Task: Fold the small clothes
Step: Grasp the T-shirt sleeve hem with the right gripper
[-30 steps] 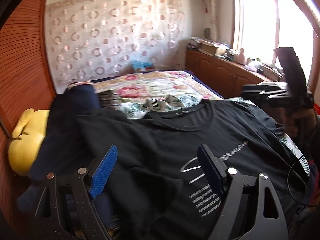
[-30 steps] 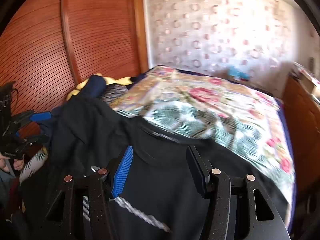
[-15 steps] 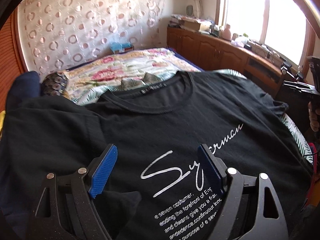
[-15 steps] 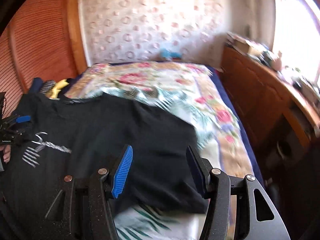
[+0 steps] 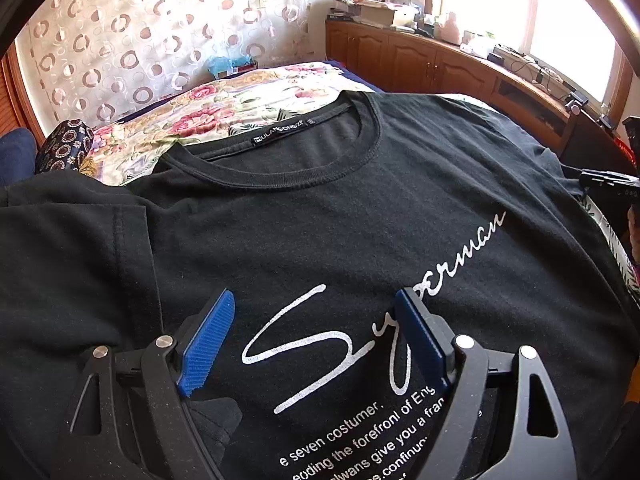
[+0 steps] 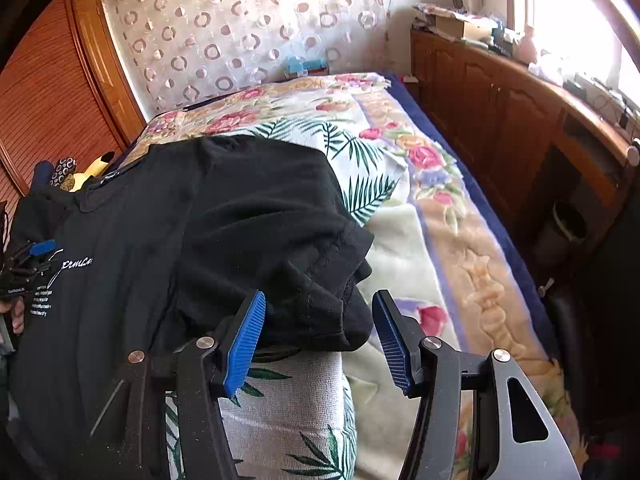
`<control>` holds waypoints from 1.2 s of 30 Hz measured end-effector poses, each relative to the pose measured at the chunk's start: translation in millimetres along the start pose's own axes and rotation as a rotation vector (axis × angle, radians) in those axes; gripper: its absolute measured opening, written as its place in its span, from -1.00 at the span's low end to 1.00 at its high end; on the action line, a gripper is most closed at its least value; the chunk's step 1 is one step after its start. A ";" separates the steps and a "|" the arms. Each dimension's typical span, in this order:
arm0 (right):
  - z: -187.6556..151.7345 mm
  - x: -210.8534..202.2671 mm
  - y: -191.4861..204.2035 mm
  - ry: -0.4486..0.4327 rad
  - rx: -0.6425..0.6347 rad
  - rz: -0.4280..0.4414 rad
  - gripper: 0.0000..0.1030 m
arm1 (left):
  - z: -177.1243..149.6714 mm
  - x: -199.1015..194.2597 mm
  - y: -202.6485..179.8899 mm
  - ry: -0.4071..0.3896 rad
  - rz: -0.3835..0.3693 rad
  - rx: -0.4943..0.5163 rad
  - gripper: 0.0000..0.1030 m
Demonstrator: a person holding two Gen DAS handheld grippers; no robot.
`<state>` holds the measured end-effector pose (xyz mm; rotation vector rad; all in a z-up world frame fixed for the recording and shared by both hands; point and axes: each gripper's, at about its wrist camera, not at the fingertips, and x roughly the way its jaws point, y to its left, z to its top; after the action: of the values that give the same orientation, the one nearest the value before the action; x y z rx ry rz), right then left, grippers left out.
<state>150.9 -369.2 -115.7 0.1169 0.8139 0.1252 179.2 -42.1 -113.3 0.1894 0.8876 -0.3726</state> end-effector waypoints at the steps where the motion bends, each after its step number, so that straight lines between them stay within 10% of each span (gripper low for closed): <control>1: 3.2 -0.2 -6.7 0.007 0.004 0.003 0.12 | -0.1 -0.1 0.6 0.000 -0.003 -0.002 0.63; 5: 11.4 -21.7 -7.3 0.037 0.013 0.012 0.12 | 0.7 4.5 -3.9 0.015 -0.016 0.020 0.89; 14: 27.9 -45.3 12.6 0.047 -0.142 -0.033 -0.84 | 0.6 5.9 -5.9 0.026 -0.020 0.030 1.00; 24: 69.7 -79.0 73.4 -0.089 -0.327 0.036 -0.84 | 0.4 6.2 -5.9 0.026 -0.020 0.030 1.00; 36: 13.7 0.7 98.2 0.072 -0.344 0.130 -0.79 | 0.2 6.3 -5.9 0.026 -0.020 0.030 1.00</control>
<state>155.0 -273.0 -91.9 -0.1600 0.8454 0.3912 180.7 -49.1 -118.1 0.2131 0.9105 -0.4029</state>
